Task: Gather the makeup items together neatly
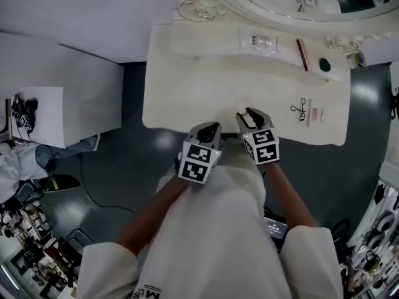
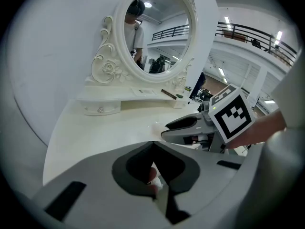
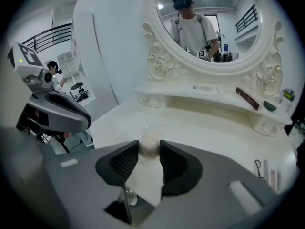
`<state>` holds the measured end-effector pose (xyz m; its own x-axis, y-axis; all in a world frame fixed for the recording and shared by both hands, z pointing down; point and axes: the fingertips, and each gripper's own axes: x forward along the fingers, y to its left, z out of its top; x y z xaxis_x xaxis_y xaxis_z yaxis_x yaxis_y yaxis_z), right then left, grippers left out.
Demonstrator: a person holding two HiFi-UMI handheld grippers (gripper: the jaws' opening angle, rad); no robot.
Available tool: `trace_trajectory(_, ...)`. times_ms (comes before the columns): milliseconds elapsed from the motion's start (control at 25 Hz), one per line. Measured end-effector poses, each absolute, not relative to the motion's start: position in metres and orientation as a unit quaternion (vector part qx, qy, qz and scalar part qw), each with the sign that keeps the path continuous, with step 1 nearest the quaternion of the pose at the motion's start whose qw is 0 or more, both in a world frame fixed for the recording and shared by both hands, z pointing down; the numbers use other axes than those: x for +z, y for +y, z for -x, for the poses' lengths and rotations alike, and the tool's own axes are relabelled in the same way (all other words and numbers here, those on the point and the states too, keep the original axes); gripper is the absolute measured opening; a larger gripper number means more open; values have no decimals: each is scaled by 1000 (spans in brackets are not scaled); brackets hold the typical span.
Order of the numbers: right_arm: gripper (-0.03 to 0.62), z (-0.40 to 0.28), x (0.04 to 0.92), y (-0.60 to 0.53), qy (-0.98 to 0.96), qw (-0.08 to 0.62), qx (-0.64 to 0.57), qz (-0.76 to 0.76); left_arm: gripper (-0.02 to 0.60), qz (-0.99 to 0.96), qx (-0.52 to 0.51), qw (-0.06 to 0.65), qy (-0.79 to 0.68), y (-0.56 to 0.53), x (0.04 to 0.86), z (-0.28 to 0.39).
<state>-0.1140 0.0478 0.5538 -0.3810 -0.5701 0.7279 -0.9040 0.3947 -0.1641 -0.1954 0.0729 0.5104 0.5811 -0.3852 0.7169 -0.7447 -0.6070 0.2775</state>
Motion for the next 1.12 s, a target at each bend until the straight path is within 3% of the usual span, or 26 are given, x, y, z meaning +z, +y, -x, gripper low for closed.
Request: trace_trajectory(1120,130,26,536,81,-768,263,290,-507,2,-855,309,270,-318,85,497,107)
